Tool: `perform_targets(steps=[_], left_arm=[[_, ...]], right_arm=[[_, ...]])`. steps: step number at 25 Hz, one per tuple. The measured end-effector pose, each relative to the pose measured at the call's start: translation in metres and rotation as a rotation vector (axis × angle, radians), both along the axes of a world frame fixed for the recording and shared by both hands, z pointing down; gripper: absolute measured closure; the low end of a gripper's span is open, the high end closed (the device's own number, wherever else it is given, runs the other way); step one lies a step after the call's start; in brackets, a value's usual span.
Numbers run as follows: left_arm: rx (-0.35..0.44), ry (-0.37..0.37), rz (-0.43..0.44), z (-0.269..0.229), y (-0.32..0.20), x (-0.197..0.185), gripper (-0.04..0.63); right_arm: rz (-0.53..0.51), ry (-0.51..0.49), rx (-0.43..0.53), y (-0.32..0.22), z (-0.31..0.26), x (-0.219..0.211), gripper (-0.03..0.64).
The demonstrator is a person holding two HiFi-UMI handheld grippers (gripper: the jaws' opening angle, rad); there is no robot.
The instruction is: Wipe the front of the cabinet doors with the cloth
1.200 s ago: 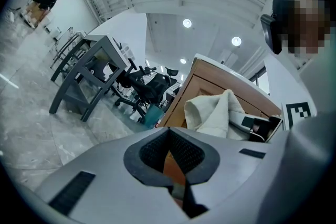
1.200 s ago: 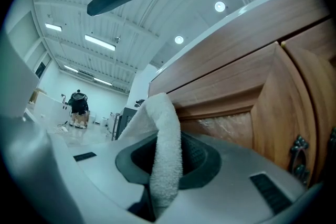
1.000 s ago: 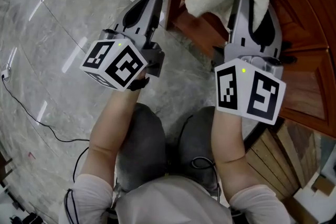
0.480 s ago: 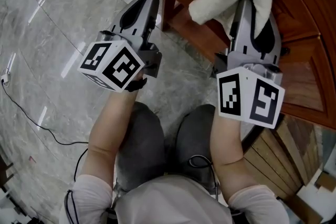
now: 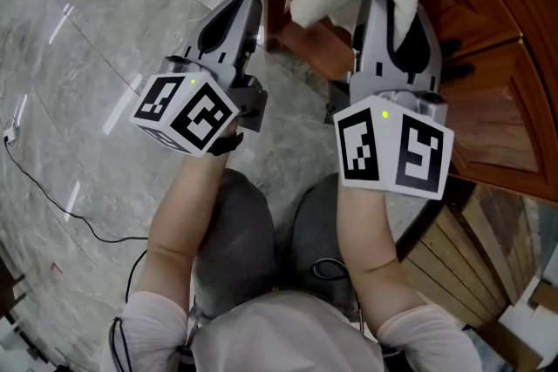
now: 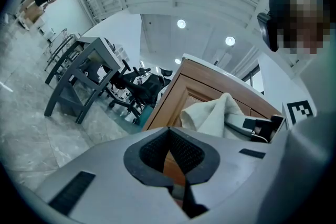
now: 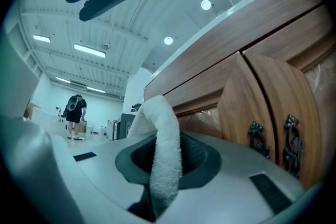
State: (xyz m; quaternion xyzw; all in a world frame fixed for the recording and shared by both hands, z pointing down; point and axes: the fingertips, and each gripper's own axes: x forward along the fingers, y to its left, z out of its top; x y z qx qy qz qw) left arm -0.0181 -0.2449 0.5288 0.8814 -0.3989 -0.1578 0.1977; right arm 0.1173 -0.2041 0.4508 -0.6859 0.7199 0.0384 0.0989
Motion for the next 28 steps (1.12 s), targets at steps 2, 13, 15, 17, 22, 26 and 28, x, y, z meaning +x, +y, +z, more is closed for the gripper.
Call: perform_targets(steps=[2, 13, 15, 17, 22, 26, 28], left_arm=[[0.004, -0.004, 0.001, -0.001, 0.002, -0.003, 0.578], [0.003, -0.010, -0.065, 0.003, 0.006, -0.041, 0.578], [0.003, -0.012, -0.070, 0.003, 0.006, -0.044, 0.578], [0.001, -0.017, -0.073, 0.002, 0.006, -0.047, 0.578], [0.013, -0.005, -0.060, 0.001, 0.006, -0.048, 0.578], [0.005, 0.003, -0.041, 0.004, 0.007, -0.040, 0.578], [0.004, 0.010, -0.035, 0.004, 0.007, -0.038, 0.578]], right_arm=[[-0.026, 0.002, -0.008, 0.006, 0.006, -0.011, 0.535], [-0.054, 0.044, -0.104, -0.051, 0.040, -0.045, 0.535], [-0.040, 0.016, -0.117, -0.057, 0.044, -0.041, 0.535], [-0.023, 0.002, -0.118, -0.056, 0.045, -0.038, 0.535], [0.007, 0.028, -0.112, -0.043, 0.046, -0.034, 0.535], [0.043, -0.001, -0.110, -0.030, 0.047, -0.017, 0.535], [0.060, -0.019, -0.108, -0.022, 0.047, -0.011, 0.535]])
